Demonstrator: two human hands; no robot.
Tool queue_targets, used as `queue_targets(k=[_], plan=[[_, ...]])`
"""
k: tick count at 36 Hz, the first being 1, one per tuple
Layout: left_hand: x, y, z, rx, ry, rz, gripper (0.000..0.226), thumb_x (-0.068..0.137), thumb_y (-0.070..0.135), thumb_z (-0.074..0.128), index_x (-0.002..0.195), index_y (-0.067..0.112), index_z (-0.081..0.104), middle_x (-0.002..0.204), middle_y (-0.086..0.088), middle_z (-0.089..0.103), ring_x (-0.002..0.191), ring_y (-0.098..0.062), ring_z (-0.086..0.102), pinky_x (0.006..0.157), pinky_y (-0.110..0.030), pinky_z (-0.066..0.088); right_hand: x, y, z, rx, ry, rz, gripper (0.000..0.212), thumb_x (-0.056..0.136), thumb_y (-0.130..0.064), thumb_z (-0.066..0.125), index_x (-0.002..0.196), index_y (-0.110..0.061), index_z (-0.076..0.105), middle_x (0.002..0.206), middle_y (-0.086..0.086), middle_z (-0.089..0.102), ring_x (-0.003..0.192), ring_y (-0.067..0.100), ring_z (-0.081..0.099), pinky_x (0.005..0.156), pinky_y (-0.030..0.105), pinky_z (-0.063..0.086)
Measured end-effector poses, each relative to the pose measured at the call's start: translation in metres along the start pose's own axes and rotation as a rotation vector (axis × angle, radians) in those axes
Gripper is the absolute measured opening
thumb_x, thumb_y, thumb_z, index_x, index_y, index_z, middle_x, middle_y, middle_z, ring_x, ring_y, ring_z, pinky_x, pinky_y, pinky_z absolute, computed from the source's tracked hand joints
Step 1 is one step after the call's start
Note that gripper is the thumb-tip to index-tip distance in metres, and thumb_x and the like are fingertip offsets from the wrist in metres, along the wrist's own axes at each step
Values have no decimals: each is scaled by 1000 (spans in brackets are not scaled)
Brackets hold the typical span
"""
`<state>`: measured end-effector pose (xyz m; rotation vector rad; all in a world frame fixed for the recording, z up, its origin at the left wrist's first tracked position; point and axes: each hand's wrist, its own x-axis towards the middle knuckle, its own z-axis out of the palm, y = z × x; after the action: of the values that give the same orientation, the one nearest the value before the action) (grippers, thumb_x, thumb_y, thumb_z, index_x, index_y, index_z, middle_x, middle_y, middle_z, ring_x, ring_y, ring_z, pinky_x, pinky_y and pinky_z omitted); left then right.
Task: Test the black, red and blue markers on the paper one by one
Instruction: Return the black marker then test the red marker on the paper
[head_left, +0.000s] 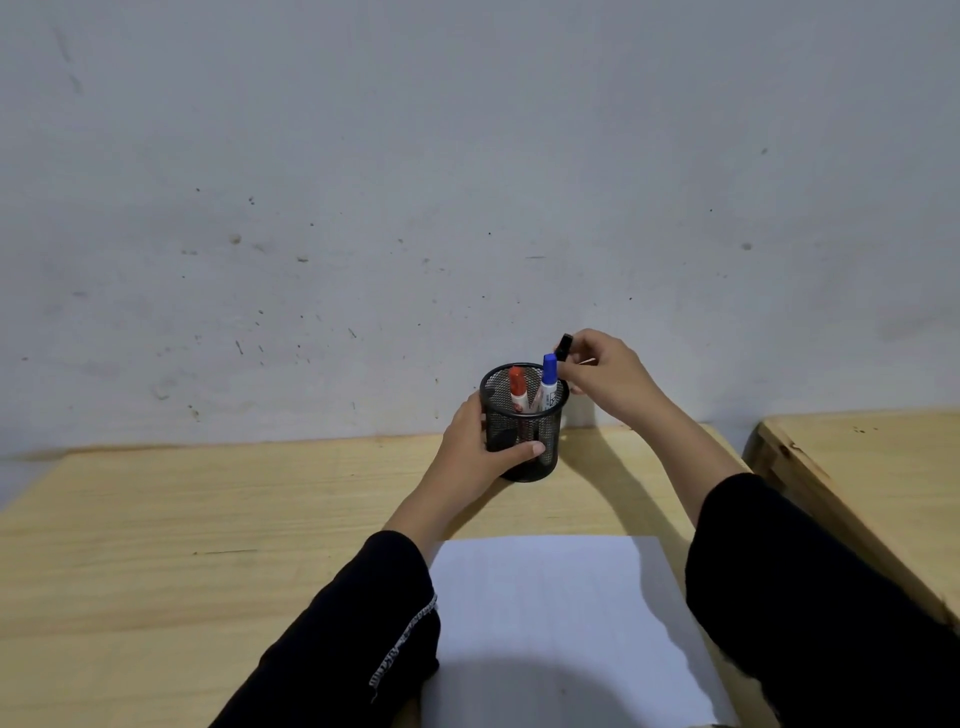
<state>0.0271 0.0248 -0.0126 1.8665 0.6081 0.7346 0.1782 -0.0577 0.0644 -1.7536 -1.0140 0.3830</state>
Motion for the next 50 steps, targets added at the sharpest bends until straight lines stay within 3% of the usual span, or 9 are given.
queue_targets(k=[10, 16, 20, 24, 30, 33, 35, 41, 50], plan=[[1, 0, 0, 26, 2, 21, 64, 66, 35, 81, 121, 29, 49, 124, 4, 58, 115, -9, 53, 99, -37, 47, -11, -5, -2, 70, 136, -32, 17, 82, -9, 66, 98, -11, 62, 82, -2, 56, 86, 22, 58, 88, 42, 52], [0, 0, 0, -27, -7, 26, 60, 65, 30, 83, 116, 32, 53, 117, 8, 64, 107, -4, 60, 93, -34, 51, -23, -8, -3, 30, 274, -159, 15, 82, -3, 61, 94, -12, 61, 94, 4, 63, 82, 14, 58, 66, 4, 43], [0, -1, 1, -37, 9, 4, 60, 63, 32, 83, 114, 30, 51, 118, 7, 61, 108, -2, 59, 93, -28, 48, -39, -17, 4, -5, 383, -390, 17, 81, 2, 58, 93, -10, 61, 96, 3, 57, 88, 15, 58, 77, 20, 50], [0, -2, 1, -13, 14, -4, 61, 65, 32, 82, 116, 21, 51, 120, -1, 60, 114, -15, 57, 98, -38, 48, -48, -27, 15, -21, 255, -503, 16, 80, 4, 58, 91, -8, 61, 93, 3, 58, 80, 9, 59, 71, 13, 48], [0, 0, 1, -1, 9, 2, 56, 65, 37, 81, 111, 29, 50, 114, 4, 60, 107, -10, 58, 89, -32, 50, -37, -33, 43, -183, 100, -378, 24, 85, -11, 59, 109, -9, 55, 108, 4, 56, 98, 17, 56, 84, 27, 49], [-2, 4, 1, -29, 3, 10, 53, 61, 42, 81, 101, 47, 47, 109, 14, 60, 99, 1, 60, 79, -18, 49, -26, -32, 55, -276, 110, -316, 25, 89, -14, 54, 112, -8, 53, 106, 1, 51, 90, 13, 50, 70, 18, 42], [-1, 3, 1, -22, -1, 8, 55, 63, 40, 81, 107, 41, 48, 113, 9, 59, 103, -3, 59, 81, -20, 49, -18, -31, 61, -312, 114, -272, 20, 91, -14, 50, 109, -6, 53, 102, 1, 50, 80, 10, 48, 60, 12, 34], [0, 0, 1, -31, -8, -30, 63, 67, 34, 81, 119, 25, 47, 120, 2, 56, 111, -12, 56, 96, -37, 50, 1, -30, 65, -316, 60, -80, 17, 89, -9, 52, 104, -2, 57, 106, 15, 61, 80, 20, 54, 60, 25, 41], [1, -1, 0, -39, 3, -39, 64, 66, 32, 81, 121, 24, 48, 120, 2, 56, 112, -14, 57, 96, -40, 50, 14, -38, 61, -297, 10, 14, 18, 80, -2, 58, 97, -1, 64, 104, 14, 63, 80, 21, 54, 54, 23, 40]])
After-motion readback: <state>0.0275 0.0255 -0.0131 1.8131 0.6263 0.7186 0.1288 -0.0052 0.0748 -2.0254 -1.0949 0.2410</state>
